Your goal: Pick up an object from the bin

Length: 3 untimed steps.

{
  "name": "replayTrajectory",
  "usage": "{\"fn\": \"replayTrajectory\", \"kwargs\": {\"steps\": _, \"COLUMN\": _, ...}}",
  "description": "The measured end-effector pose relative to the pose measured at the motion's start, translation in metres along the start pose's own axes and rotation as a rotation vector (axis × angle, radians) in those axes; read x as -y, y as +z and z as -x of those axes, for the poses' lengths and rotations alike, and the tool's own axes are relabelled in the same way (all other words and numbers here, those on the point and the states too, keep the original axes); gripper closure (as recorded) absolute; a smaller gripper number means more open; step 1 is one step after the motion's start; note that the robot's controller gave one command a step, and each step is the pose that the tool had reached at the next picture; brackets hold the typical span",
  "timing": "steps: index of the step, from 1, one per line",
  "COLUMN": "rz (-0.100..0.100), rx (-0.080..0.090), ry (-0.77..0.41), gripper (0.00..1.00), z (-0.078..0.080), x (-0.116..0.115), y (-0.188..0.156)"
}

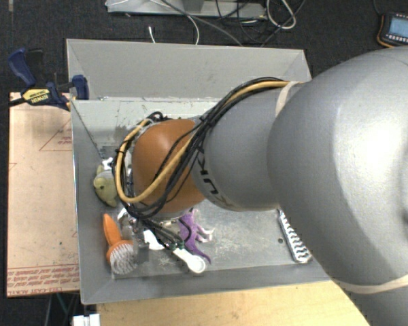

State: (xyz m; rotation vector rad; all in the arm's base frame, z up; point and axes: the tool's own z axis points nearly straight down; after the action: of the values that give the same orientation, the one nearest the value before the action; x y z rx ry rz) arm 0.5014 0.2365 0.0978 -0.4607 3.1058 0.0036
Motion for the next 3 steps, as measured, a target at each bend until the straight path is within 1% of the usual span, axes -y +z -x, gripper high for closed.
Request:
{"fn": "replayTrajectory", "kwargs": {"steps": 2, "rz": 0.000, "rx": 0.000, "ry": 0.000, "gripper": 1.00, "z": 0.0000, "x": 0.0001, "y": 0.0000}}
{"fn": "replayTrajectory", "kwargs": {"steps": 3, "rz": 0.000, "rx": 0.000, "ry": 0.000, "gripper": 0.00, "z": 0.0000, "x": 0.0001, "y": 0.0000}}
